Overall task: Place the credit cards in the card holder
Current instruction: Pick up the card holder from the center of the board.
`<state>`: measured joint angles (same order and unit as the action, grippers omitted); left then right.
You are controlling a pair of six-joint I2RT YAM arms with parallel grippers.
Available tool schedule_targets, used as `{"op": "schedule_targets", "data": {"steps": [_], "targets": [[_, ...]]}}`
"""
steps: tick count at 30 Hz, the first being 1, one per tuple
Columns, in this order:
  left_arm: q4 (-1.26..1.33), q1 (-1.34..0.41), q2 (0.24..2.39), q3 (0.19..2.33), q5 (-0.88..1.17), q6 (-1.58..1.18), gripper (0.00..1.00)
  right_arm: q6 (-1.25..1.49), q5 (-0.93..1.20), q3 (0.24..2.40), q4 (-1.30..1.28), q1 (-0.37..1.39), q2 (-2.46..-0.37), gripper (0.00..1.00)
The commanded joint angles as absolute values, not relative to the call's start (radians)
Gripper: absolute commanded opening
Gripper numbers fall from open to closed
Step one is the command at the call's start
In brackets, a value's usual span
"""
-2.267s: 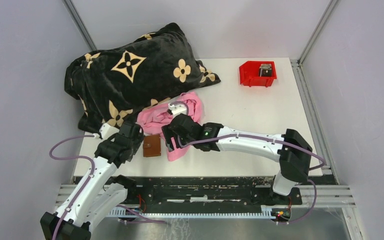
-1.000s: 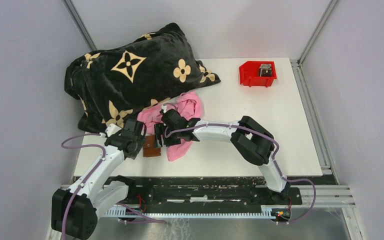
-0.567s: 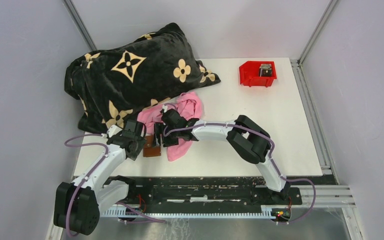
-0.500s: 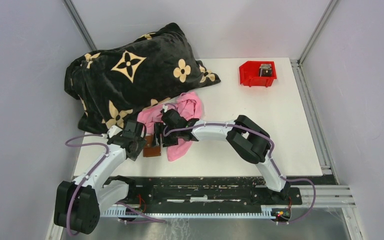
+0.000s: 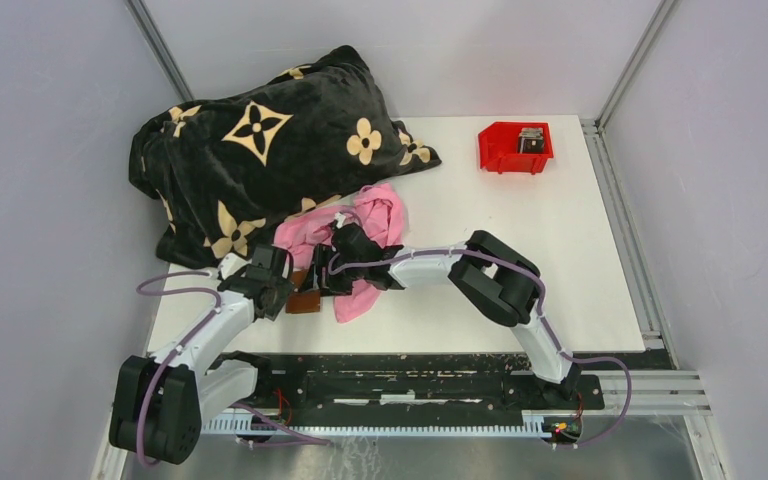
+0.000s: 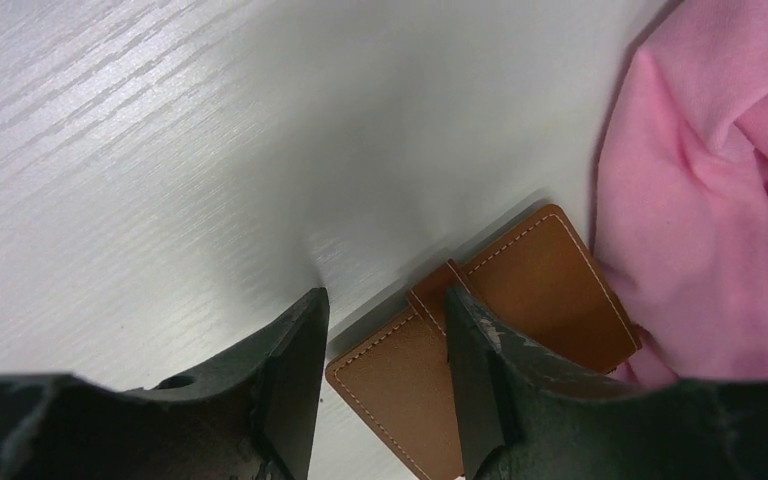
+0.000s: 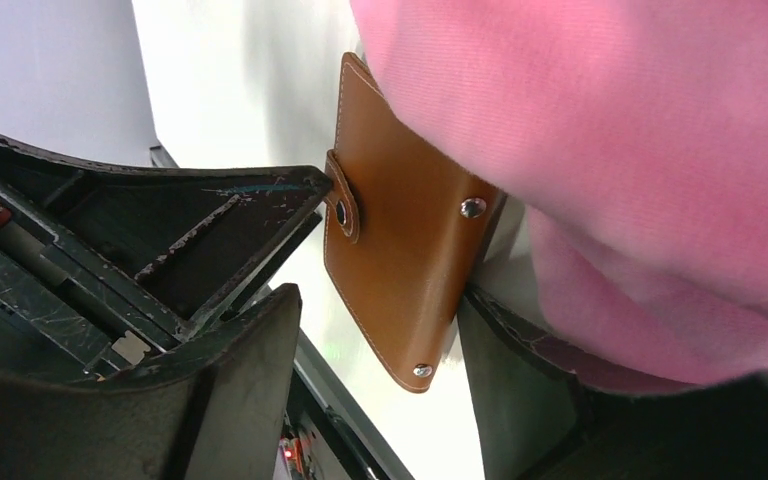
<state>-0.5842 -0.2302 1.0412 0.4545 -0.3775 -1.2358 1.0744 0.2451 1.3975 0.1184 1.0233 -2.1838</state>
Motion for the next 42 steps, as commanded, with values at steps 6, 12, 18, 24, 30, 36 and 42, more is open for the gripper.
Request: {"op": "schedule_targets", "data": {"steps": [6, 12, 18, 24, 30, 36, 42], "targets": [[-0.567, -0.226, 1.026, 0.408, -0.327, -1.185, 0.53, 1.155, 0.258, 1.307, 0.236, 1.024, -2.246, 0.54], [-0.573, -0.225, 1.031, 0.413, -0.319, -1.189, 0.52, 1.155, 0.272, 1.319, 0.249, 1.022, -2.246, 0.27], [-0.601, -0.226, 1.004, 0.479, -0.35, -1.155, 0.59, 1.116, 0.285, 1.298, 0.238, 1.001, -2.205, 0.01], [-0.514, -0.226, 0.951, 0.56, -0.281, -1.029, 0.72, 0.994, 0.256, 1.29, 0.134, 0.978, -2.106, 0.01], [-0.417, -0.226, 0.948, 0.599, -0.13, -0.911, 0.74, 0.865, 0.238, 1.322, -0.003, 0.977, -2.032, 0.01], [-0.401, -0.252, 1.018, 0.638, -0.003, -0.805, 0.68, 0.835, 0.237, 1.334, -0.052, 0.976, -2.005, 0.01], [-0.419, -0.32, 1.009, 0.66, 0.016, -0.723, 0.58, 0.828, 0.233, 1.364, -0.104, 0.976, -1.982, 0.01]]}}
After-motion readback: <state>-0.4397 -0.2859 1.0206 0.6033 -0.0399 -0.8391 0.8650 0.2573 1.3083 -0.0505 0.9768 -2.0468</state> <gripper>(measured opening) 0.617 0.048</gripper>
